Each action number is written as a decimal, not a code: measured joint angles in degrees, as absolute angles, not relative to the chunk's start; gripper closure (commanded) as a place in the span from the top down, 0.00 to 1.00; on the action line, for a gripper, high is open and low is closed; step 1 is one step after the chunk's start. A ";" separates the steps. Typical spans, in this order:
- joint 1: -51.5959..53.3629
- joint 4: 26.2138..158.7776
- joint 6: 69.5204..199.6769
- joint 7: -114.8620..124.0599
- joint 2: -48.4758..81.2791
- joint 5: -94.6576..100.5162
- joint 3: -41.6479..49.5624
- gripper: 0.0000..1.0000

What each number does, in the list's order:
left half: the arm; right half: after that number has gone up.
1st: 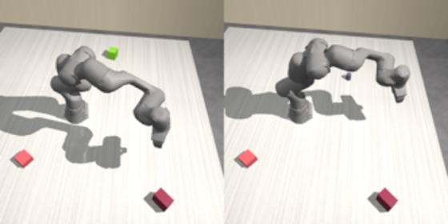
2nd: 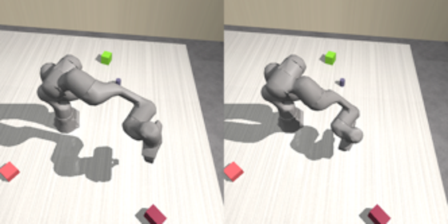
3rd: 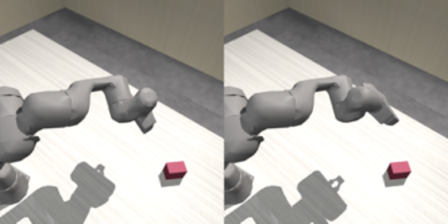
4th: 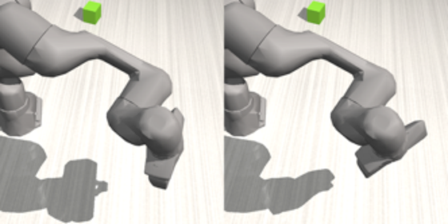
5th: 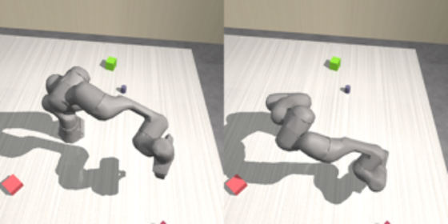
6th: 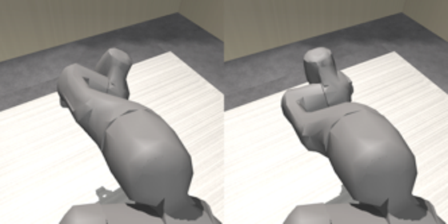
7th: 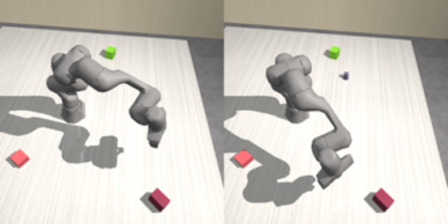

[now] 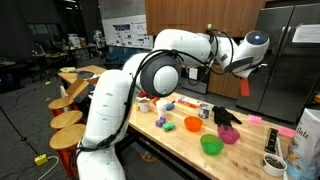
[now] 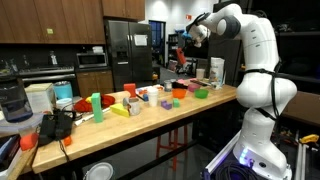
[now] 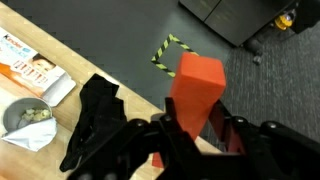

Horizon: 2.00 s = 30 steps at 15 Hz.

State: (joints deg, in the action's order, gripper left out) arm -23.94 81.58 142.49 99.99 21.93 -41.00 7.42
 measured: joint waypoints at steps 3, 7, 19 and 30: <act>-26.23 82.28 141.47 89.02 21.02 -50.77 4.56 0.13; -29.60 85.85 138.50 77.51 19.96 -66.57 1.70 0.13; -26.74 97.82 124.10 69.89 17.48 -85.45 12.01 0.13; -24.02 92.78 119.63 68.63 16.78 -77.42 15.16 0.13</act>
State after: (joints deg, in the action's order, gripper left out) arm -24.02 92.78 119.63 68.63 16.78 -77.42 15.16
